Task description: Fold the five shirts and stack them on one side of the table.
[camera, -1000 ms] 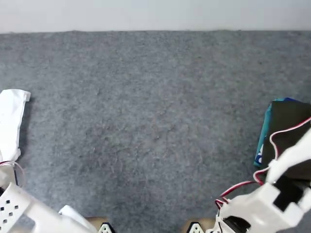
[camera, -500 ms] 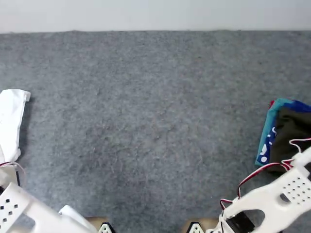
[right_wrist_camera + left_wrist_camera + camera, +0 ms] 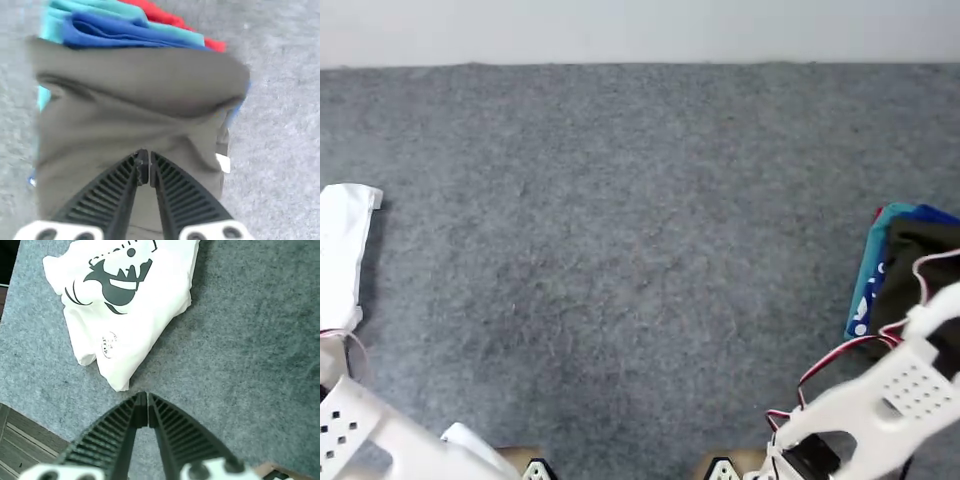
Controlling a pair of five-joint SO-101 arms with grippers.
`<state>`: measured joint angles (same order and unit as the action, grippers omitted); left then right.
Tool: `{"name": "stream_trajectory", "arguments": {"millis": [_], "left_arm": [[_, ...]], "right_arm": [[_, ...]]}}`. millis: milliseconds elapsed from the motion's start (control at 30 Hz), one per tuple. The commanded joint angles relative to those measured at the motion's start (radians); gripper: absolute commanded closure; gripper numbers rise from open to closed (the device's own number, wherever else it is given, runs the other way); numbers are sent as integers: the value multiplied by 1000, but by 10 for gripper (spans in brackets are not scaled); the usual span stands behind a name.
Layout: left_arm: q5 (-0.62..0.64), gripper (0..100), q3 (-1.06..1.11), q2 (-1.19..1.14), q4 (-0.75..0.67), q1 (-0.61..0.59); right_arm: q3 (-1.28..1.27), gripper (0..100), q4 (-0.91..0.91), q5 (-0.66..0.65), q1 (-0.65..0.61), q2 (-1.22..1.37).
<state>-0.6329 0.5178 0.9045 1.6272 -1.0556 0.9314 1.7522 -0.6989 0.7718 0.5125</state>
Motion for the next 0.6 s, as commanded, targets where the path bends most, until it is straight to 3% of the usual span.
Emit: {"name": "stream_trajectory", "arguments": {"millis": [0,133,233,400,567], "left_arm": [[-12,869,30,-3,-49,5],[-26,778,117,-3,-160,-20],[-91,775,200,-8,-301,-38],[-97,775,292,-152,-502,-58],[-169,773,183,-411,-534,-61]], "right_arm": [[-3,987,44,84,-41,-127],[-120,987,45,101,-104,-222],[-256,987,45,103,-147,-331],[-519,987,45,103,-234,-549],[-747,987,44,104,-309,-756]]}}
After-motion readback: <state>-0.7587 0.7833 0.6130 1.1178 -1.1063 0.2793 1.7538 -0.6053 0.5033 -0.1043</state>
